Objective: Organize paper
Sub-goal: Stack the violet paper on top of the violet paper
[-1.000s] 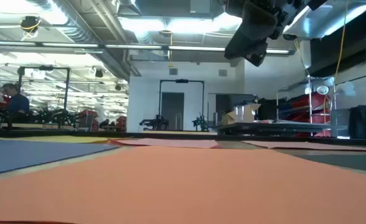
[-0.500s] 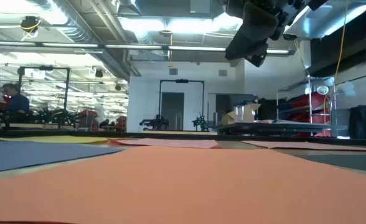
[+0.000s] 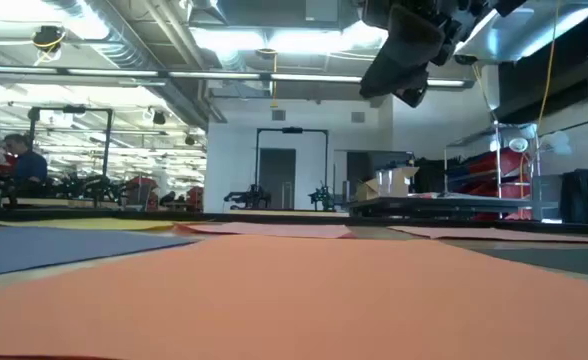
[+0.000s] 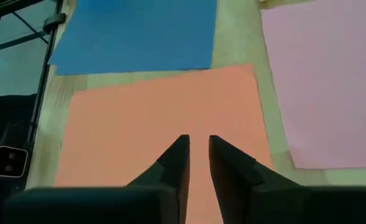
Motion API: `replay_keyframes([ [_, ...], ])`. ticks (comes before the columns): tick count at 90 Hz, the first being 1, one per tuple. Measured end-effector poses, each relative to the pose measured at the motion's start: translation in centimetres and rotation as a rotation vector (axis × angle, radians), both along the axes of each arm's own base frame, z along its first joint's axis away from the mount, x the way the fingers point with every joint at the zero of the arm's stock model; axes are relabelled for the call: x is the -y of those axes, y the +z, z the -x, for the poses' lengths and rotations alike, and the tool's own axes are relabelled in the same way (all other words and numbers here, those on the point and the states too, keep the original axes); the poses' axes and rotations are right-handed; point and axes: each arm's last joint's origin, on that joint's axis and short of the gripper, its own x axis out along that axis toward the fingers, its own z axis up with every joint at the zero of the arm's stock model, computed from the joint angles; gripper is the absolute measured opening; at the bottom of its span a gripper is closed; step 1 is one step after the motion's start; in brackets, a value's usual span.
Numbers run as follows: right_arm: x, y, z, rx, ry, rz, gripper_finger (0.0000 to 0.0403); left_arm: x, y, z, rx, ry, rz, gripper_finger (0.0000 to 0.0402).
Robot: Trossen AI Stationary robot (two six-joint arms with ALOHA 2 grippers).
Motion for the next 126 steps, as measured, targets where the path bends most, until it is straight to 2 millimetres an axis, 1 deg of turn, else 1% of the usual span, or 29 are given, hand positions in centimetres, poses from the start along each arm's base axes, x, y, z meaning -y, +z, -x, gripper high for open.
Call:
replay_keyframes([
  [19, 0.0, 0.0, 0.0, 0.000, 0.001, 0.000, 0.0114, -0.2, 0.1, -1.4, 0.000, 0.020, 0.020, 0.0000],
  [33, 0.0, 0.0, 0.0, 0.000, 0.001, 0.000, 0.0140, -0.1, 0.1, -2.2, 0.009, 0.037, 0.070, 0.0000],
  [42, 0.0, 0.0, 0.0, -0.001, 0.004, -0.003, 0.0148, 0.1, 0.3, -3.1, 0.084, 0.095, 0.122, 0.0000],
  [48, 0.0, 0.0, 0.0, -0.001, 0.006, -0.005, 0.0149, -0.1, -0.1, -3.3, 0.088, 0.128, 0.125, 0.0000],
  [56, 0.0, 0.0, 0.0, -0.006, 0.008, -0.007, 0.0150, -0.1, 0.0, -3.6, 0.073, 0.165, 0.150, 0.0000],
  [70, -0.1, -0.1, 0.1, -0.011, 0.015, -0.012, 0.0150, -0.5, -0.3, -3.7, 0.081, 0.178, 0.129, 0.0000],
  [78, -0.1, -0.1, 0.1, -0.013, 0.018, -0.014, 0.0150, -0.4, -0.5, -3.4, 0.070, 0.130, 0.122, 0.0000],
  [105, -0.1, -0.1, 0.1, -0.020, 0.020, -0.015, 0.0150, 0.0, -0.6, -1.9, 0.090, -0.173, 0.049, 0.0000],
  [126, -0.1, -0.1, 0.1, -0.020, 0.020, -0.015, 0.0150, 0.2, -0.5, -2.1, 0.103, -0.172, 0.069, 0.0000],
])
